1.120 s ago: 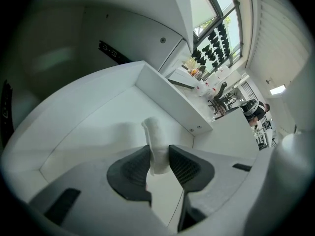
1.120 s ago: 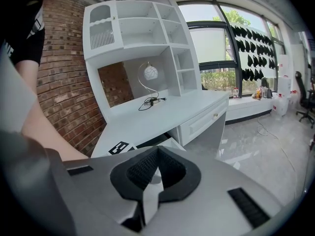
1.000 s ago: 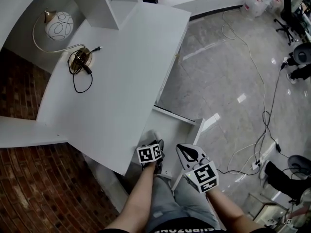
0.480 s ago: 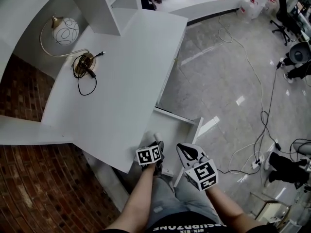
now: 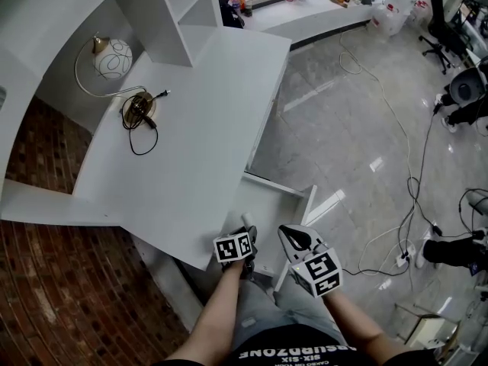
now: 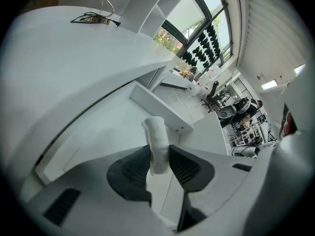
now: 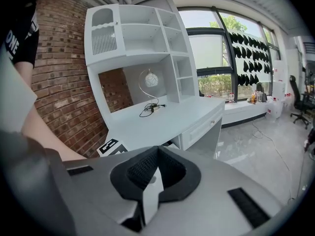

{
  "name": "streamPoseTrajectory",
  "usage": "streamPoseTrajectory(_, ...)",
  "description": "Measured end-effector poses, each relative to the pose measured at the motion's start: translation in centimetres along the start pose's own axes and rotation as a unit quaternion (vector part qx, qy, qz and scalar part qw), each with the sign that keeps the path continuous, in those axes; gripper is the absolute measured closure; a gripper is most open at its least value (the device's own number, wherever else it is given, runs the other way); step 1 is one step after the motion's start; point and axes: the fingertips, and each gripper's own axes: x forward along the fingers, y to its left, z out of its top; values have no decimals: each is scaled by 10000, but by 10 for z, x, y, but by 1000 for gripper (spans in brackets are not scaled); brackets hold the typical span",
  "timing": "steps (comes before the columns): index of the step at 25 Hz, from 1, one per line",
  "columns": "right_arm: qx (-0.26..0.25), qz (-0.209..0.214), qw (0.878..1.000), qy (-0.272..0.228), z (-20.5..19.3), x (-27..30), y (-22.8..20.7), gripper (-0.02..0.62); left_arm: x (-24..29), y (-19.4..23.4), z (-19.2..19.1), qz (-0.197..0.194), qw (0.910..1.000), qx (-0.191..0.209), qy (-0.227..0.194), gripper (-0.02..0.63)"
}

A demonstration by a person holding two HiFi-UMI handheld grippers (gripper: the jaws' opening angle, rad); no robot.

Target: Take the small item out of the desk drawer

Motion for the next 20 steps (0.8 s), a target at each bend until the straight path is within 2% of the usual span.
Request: streamPoseTrajectory(20,-22,-266,9996,-90,8,-29,9,597,-57,-28,15,-342,9981,248,-448,479)
